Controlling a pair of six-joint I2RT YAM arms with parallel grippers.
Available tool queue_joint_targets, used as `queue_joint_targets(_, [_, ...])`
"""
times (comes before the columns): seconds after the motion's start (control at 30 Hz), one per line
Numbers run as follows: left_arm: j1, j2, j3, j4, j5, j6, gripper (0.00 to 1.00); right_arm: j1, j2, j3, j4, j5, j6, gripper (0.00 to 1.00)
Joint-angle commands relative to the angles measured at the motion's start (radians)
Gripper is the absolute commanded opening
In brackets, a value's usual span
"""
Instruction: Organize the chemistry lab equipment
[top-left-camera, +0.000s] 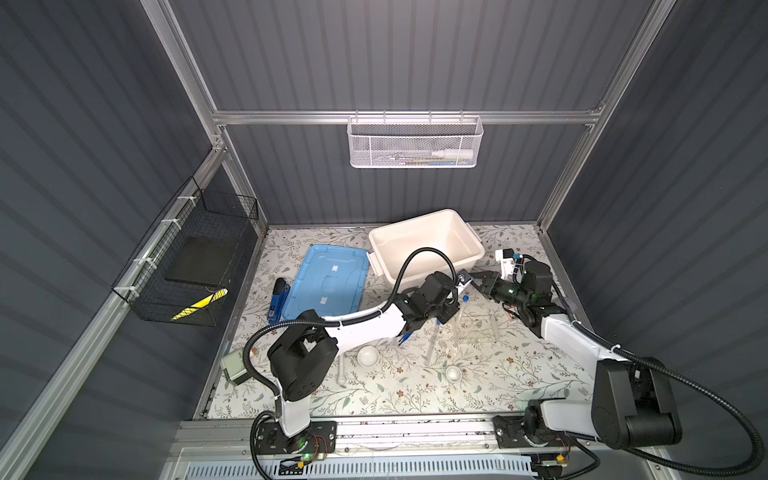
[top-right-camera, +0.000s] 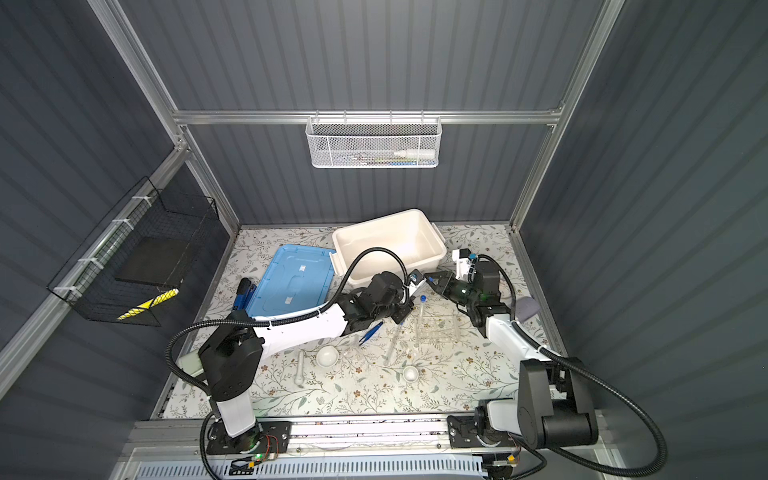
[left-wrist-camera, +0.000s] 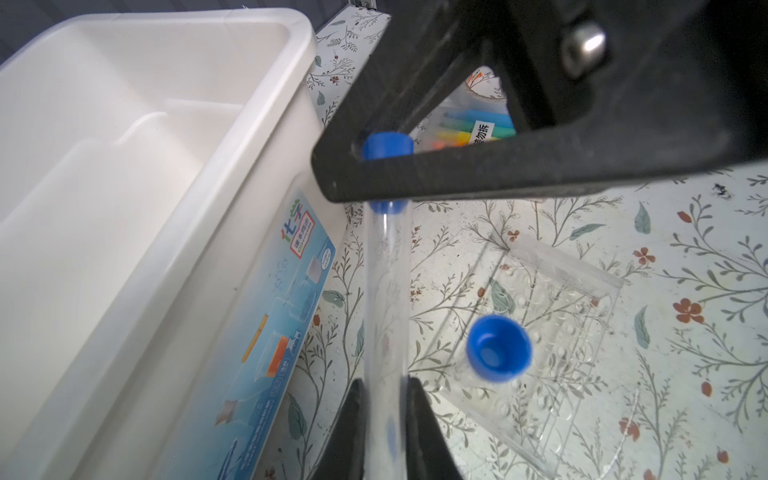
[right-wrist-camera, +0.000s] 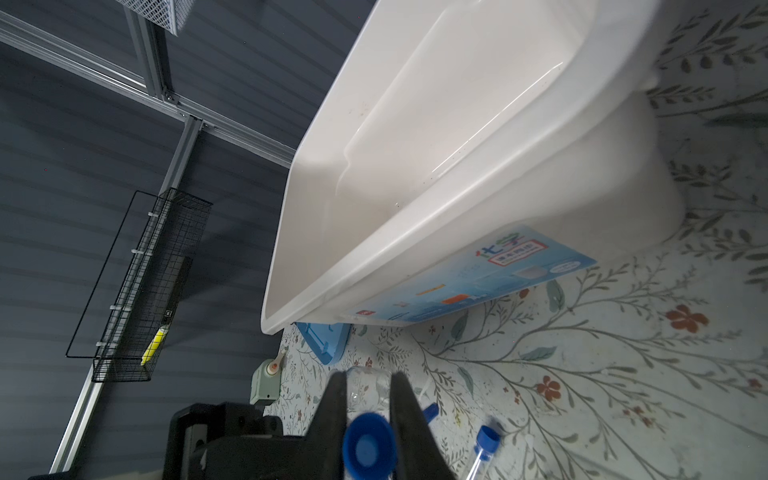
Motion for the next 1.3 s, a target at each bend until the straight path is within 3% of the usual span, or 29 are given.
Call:
queue_joint_targets(0.0, [0.002,0.017,0.031,-0.002,-0.011,0.003,0.20,-0.003,-0.015,-0.003,0.022,-0.004,0.001,0.16])
queue_joint_targets(0.33, [0.000,-0.004,0.024,-0.006,-0.092,-0.029,0.46,-0.003,-0.035,0.000,0.032,0.100,-0.021,0.16])
queue_joint_targets(0.6, [0.002,-0.041,-0.018,-0.018,-0.163,-0.039,0.64,-0.002,-0.049,0.043,-0.063,0.237,-0.143,0.16])
queue_joint_targets(0.87, [0.003,-0.086,-0.071,-0.033,-0.195,-0.083,0.71,-0.002,-0.119,0.045,-0.167,0.356,-0.241,0.16])
queue_joint_targets(1.27, [0.002,-0.091,-0.098,-0.090,-0.180,-0.152,0.73,0.008,-0.244,0.005,-0.264,0.593,-0.351,0.18])
